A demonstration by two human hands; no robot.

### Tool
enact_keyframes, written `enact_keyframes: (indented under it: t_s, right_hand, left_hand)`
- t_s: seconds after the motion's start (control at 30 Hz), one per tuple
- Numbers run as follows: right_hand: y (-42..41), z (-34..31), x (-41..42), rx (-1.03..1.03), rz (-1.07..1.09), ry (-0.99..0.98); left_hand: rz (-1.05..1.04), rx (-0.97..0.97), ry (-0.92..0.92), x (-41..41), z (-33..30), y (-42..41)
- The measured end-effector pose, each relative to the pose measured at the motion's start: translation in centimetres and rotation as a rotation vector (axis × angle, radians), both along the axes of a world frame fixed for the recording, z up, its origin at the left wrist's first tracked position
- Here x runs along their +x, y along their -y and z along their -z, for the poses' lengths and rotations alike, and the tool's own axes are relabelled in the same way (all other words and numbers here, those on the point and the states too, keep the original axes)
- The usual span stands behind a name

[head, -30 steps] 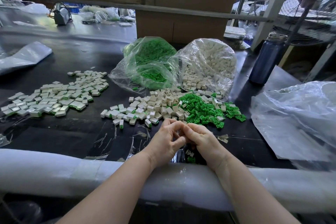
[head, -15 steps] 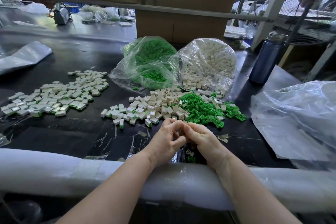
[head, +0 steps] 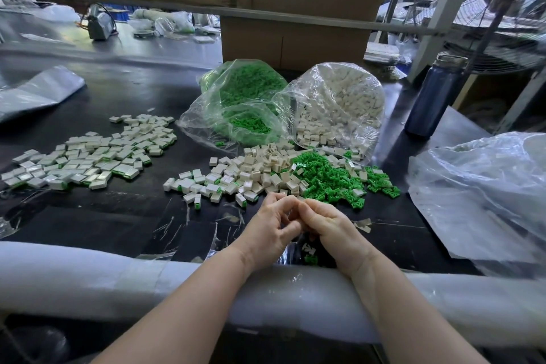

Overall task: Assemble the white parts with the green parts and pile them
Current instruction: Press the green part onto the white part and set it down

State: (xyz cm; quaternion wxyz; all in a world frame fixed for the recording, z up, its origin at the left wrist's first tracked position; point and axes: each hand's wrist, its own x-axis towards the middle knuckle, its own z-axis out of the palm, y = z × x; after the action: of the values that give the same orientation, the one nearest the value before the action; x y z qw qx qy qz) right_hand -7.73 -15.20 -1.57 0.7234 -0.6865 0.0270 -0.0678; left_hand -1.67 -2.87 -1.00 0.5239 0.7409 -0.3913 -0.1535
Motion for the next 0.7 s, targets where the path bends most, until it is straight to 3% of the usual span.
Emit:
enact_keyframes:
  t_s: [0.37, 0.7]
  right_hand:
    - [0.01, -0.15, -0.07, 0.004, -0.022, 0.003]
    - [-0.08, -0.22, 0.04, -0.082, 0.168, 0.009]
  left_hand:
    - [0.002, 0.017, 0.02, -0.07, 0.02, -0.01]
    - [-0.128, -0.035, -0.002, 0.44, 0.35, -0.05]
